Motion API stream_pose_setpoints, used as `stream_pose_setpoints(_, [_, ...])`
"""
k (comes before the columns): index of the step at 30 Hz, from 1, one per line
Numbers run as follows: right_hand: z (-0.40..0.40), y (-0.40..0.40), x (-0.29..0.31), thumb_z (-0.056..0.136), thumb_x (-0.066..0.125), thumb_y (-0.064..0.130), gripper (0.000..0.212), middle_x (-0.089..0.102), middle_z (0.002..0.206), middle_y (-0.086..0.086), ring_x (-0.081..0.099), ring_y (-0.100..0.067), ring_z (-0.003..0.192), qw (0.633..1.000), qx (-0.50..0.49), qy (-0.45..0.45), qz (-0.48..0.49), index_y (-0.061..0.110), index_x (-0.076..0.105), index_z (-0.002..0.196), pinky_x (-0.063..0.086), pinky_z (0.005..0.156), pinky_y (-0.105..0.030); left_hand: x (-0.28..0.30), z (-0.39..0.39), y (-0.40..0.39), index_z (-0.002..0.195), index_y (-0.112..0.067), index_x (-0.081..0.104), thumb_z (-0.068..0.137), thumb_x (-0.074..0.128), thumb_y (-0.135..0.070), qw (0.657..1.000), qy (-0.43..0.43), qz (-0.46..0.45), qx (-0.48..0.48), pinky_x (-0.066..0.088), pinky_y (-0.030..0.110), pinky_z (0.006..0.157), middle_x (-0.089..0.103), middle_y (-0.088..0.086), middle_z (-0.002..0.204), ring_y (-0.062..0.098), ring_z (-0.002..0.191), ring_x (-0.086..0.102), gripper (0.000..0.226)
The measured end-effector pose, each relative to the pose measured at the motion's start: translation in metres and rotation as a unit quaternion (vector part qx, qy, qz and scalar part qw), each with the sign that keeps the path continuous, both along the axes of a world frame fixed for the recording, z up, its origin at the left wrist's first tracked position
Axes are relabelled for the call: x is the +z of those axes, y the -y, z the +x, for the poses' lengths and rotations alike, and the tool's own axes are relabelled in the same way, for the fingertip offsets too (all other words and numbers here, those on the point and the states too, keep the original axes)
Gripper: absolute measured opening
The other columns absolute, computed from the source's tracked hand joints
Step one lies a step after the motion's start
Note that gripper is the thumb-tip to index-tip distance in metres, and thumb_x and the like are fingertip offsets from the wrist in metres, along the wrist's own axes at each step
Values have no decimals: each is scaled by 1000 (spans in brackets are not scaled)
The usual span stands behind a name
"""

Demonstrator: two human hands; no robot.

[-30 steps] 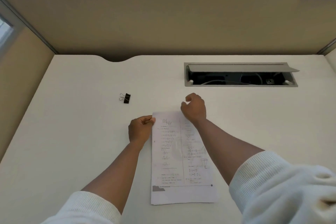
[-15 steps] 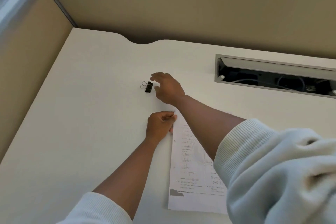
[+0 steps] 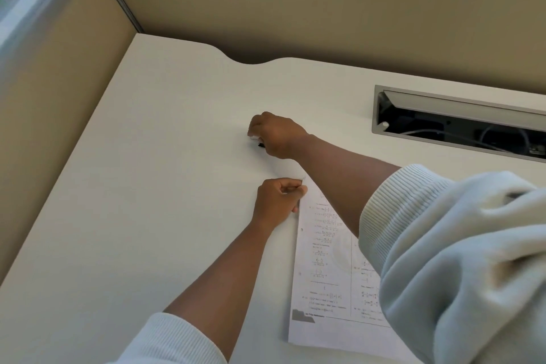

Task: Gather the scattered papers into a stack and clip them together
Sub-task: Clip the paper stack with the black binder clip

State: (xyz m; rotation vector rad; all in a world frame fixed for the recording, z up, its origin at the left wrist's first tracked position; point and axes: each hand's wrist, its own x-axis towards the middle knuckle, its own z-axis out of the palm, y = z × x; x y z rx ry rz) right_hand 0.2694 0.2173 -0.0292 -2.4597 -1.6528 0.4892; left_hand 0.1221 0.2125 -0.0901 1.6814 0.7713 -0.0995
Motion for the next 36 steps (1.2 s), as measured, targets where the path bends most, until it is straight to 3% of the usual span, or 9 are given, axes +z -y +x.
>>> stream_pose_setpoints(5, [7, 5, -2, 92, 52, 3, 39, 51, 129, -7, 51, -30, 116, 998, -49, -13, -21, 13, 59, 129, 44, 82, -35, 3, -2, 0, 87, -31, 73, 84, 74, -25, 1000, 9, 2, 3, 48, 11, 50, 72, -22, 70, 5, 44, 61, 7])
stream_pose_setpoints(9, [10, 17, -4, 93, 53, 8, 31, 53, 126, -13, 54, -33, 111, 991, -117, -56, -36, 8, 62, 123, 47, 86, -36, 4, -2, 1, 92, -27, 75, 85, 74, -25, 1000, 8, -6, 9, 48, 13, 50, 75, -14, 79, 5, 45, 60, 7])
stream_pose_setpoints(13, [13, 30, -3, 90, 61, 11, 14, 62, 113, -12, 62, -28, 100, 977, -168, -130, -31, 7, 70, 100, 51, 76, -32, 3, -1, 2, 91, -28, 75, 86, 74, -26, 1000, 1, -10, 11, 48, 15, 51, 76, -13, 79, 5, 45, 59, 6])
stream_pose_setpoints(19, [11, 51, 4, 86, 60, 11, 28, 57, 118, -7, 56, -22, 107, 973, -148, -169, -61, 10, 66, 113, 51, 92, -38, 3, 1, 2, 94, -23, 77, 84, 75, -26, 1000, -4, -15, 22, 48, 15, 51, 77, -8, 80, 6, 44, 58, 10])
stream_pose_setpoints(23, [14, 60, 3, 88, 60, 11, 15, 60, 113, -7, 59, -21, 93, 970, -169, -169, -46, 7, 68, 99, 52, 81, -34, 4, 1, 2, 93, -24, 77, 84, 76, -25, 999, -8, -22, 28, 46, 13, 49, 76, -11, 78, 4, 43, 57, 9])
stream_pose_setpoints(29, [23, 75, 3, 86, 66, 17, 7, 66, 112, -3, 61, -20, 103, 953, -210, -217, -24, 11, 65, 89, 52, 88, -36, 6, 1, 1, 87, -29, 75, 84, 77, -24, 999, -6, -29, 28, 48, 15, 51, 76, -10, 76, 5, 44, 58, 6])
stream_pose_setpoints(32, [28, 87, 6, 83, 72, 18, 14, 67, 108, -2, 62, -18, 97, 937, -244, -252, -4, 12, 64, 92, 53, 82, -33, 6, 1, 1, 85, -31, 73, 83, 77, -25, 999, -8, -33, 31, 50, 16, 54, 76, -11, 76, 5, 45, 58, 7])
stream_pose_setpoints(36, [31, 105, 14, 77, 79, 17, 32, 68, 101, 3, 63, -12, 88, 914, -270, -302, 22, 15, 59, 103, 45, 62, -20, 6, 1, 1, 90, -25, 75, 83, 78, -25, 998, -12, -41, 36, 49, 17, 55, 75, -9, 76, 6, 45, 58, 8])
